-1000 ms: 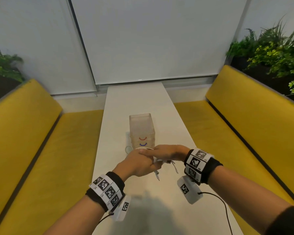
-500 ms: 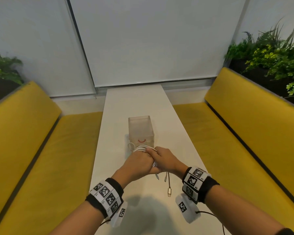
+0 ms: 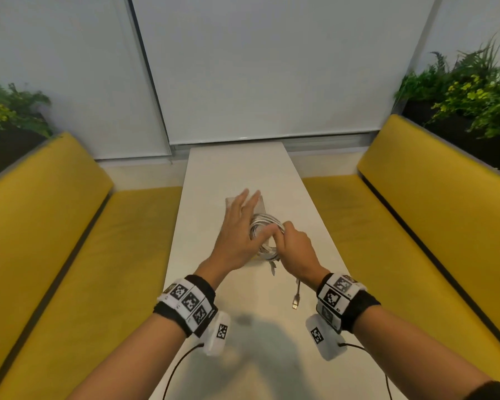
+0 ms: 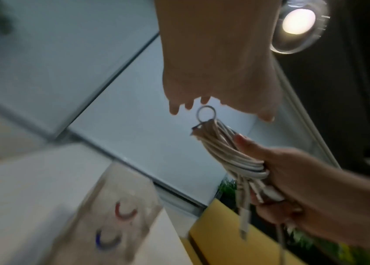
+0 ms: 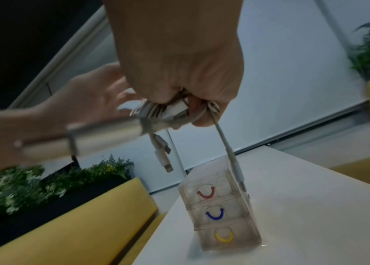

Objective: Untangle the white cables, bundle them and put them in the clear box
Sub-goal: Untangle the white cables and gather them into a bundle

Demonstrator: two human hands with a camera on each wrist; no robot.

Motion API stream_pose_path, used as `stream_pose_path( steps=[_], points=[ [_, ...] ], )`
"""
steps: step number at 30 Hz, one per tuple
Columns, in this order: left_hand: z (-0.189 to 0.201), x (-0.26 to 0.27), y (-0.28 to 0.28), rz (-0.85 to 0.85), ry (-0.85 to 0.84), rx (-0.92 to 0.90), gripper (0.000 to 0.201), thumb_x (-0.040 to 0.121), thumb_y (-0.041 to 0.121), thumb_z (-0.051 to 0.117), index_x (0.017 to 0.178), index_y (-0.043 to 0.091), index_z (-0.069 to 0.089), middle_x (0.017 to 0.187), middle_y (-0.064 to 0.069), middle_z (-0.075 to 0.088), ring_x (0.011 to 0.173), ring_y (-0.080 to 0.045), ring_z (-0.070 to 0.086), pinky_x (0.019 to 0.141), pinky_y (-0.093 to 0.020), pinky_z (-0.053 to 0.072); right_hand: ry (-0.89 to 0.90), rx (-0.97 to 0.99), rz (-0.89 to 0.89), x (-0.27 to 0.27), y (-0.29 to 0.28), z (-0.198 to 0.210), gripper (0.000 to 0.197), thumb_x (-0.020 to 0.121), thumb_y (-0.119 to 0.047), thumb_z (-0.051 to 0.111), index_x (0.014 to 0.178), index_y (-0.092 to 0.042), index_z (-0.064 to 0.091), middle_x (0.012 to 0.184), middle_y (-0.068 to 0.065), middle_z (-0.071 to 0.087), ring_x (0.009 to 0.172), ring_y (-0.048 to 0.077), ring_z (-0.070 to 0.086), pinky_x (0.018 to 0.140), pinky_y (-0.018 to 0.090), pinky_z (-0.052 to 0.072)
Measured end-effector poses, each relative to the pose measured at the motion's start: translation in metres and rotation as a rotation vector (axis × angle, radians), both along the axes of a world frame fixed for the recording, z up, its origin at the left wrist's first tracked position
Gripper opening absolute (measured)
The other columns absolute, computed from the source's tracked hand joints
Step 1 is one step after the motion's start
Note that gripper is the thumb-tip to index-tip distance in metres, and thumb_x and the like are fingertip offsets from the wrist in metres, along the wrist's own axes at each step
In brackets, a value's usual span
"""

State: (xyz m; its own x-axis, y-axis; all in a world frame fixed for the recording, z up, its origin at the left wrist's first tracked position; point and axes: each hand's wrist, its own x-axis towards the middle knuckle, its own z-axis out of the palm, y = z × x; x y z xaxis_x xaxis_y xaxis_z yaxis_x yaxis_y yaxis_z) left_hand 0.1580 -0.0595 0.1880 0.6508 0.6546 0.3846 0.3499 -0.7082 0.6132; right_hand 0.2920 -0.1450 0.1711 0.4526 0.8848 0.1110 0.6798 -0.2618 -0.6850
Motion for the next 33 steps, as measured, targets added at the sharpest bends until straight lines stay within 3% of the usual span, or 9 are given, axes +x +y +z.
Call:
stream_pose_path(
  steps=[3,7,10,14,19,24,26,30,33],
  points=[
    [-0.005,0.006,0.01,0.046,0.078,-0.023,0.06,0.094,0.054,0.054,0.143,0.019,0.046,0.135,-0.003,0.051,0.121,-0.017,0.049,0.102,-0.037,0.045,0.001,0.013,0.009,-0.001,-0.003,-0.008,0.035,0.104,-0.045,0.031,0.099,-0.015,0.048,0.081,0.002,0.063,0.068,0.021,0.06,0.052,0.028,0.038],
    [-0.017,0.004,0.003,0.025,-0.197,-0.444,0.028,0.098,0.033,0.059,0.111,0.01,0.066,0.086,-0.007,0.072,0.076,-0.012,0.069,0.07,-0.023,0.054,0.113,0.088,-0.156,0.011,0.002,-0.016,0.047,0.102,-0.051,0.033,0.098,-0.009,0.054,0.085,0.009,0.066,0.077,0.029,0.063,0.064,0.038,0.048],
    [-0.021,0.009,-0.01,-0.019,-0.32,-0.731,0.027,0.103,0.029,0.051,0.112,0.009,0.067,0.102,-0.019,0.071,0.089,-0.019,0.07,0.078,-0.029,0.06,0.169,0.109,-0.192,0.009,0.007,-0.016,0.049,0.102,-0.051,0.033,0.099,-0.007,0.055,0.088,0.009,0.065,0.081,0.031,0.064,0.069,0.04,0.049],
    [-0.018,0.007,-0.009,-0.106,-0.32,-1.184,0.048,0.091,0.042,0.068,0.129,0.015,0.054,0.118,-0.014,0.067,0.102,-0.026,0.069,0.091,-0.049,0.057,0.326,0.158,-0.279,0.005,0.013,-0.016,0.052,0.101,-0.054,0.031,0.101,-0.007,0.054,0.093,0.009,0.064,0.085,0.031,0.063,0.073,0.041,0.05],
    [-0.03,-0.001,-0.022,-0.318,0.065,-1.132,0.086,0.075,0.035,0.085,0.143,0.034,0.033,0.123,-0.012,0.064,0.107,-0.023,0.069,0.078,-0.04,0.06,0.46,0.218,-0.349,0.003,0.023,-0.014,0.05,0.097,-0.063,0.029,0.093,-0.018,0.05,0.089,0.009,0.065,0.08,0.03,0.065,0.074,0.052,0.057],
    [-0.026,-0.002,-0.016,-0.25,0.035,-0.972,0.028,0.094,0.022,0.066,0.119,0.008,0.061,0.087,-0.008,0.071,0.072,-0.018,0.06,0.059,-0.028,0.048,0.562,0.266,-0.385,0.007,0.026,-0.017,0.047,0.098,-0.06,0.03,0.096,-0.017,0.05,0.09,0.011,0.064,0.075,0.024,0.06,0.068,0.046,0.054],
    [-0.024,-0.009,-0.007,-0.288,-0.041,-1.087,0.031,0.09,0.011,0.07,0.12,0.005,0.064,0.086,-0.009,0.065,0.074,-0.017,0.057,0.062,-0.026,0.045,0.658,0.293,-0.441,0.013,0.026,-0.019,0.052,0.1,-0.058,0.03,0.1,-0.011,0.052,0.085,0.012,0.062,0.067,0.02,0.056,0.055,0.036,0.05],
    [-0.031,-0.022,-0.004,-0.335,-0.209,-1.31,0.067,0.077,-0.003,0.072,0.139,0.008,0.048,0.115,-0.012,0.061,0.098,-0.021,0.063,0.087,-0.035,0.054,0.967,0.376,-0.562,0.025,0.027,-0.017,0.053,0.103,-0.05,0.03,0.102,-0.003,0.052,0.065,0.007,0.05,0.048,0.014,0.041,0.037,0.022,0.035],
    [-0.046,-0.017,-0.02,-0.299,0.032,-1.241,0.093,0.076,0.007,0.081,0.153,0.012,0.027,0.126,-0.015,0.054,0.101,-0.021,0.066,0.091,-0.036,0.056,1.113,0.416,-0.579,0.028,0.029,-0.009,0.046,0.104,-0.049,0.03,0.097,-0.007,0.047,0.065,0.008,0.047,0.047,0.014,0.036,0.035,0.021,0.032]
  ],
)
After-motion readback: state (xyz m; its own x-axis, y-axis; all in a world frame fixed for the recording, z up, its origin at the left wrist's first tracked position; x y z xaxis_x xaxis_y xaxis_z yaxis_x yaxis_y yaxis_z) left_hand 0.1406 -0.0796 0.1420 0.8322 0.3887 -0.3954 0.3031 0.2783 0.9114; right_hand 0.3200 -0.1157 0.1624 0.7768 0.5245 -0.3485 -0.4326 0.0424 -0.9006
